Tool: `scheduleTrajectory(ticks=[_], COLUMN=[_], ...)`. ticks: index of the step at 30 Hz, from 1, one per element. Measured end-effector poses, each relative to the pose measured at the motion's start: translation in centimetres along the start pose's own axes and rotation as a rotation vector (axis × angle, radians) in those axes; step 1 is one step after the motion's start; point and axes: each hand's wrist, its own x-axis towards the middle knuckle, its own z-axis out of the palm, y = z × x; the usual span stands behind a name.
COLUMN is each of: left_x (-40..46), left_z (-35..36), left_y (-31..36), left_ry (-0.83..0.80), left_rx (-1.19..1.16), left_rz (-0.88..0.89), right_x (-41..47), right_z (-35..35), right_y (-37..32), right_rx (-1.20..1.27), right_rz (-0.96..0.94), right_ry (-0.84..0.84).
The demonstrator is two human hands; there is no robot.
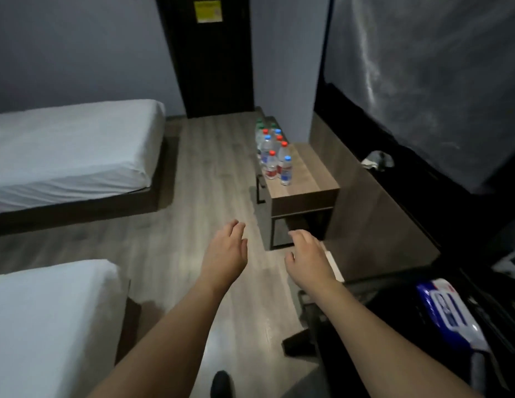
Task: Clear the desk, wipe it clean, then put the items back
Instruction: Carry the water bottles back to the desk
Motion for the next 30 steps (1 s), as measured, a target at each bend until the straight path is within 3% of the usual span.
scheduleTrajectory(ticks=[5,10,21,30], left_x=[4.4,12.0,32.9,50.5], left_z=[-2.0,-2.6,2.6,2.9], left_y=[-11.0,-18.8,-26.3,-35.4], left_ry=[0.041,0.046,-0.023,-0.055], left_rx=[-0.005,-0.013,-0.056,-0.047], left_rz=[-0.166,-0.192,-0.194,-0.224], right_x=[8.8,17.9,40.1,59.5], right_z=[4.8,7.3,10.1,12.4], right_y=[-7.7,-12.0,-10.8,-14.2], right_rx=[0.016,0.015,-0.006,0.028], right_rz=[-0.053,-0.04,0.021,0.071], right_ry=[-0.082,-0.083,-0.094,-0.102])
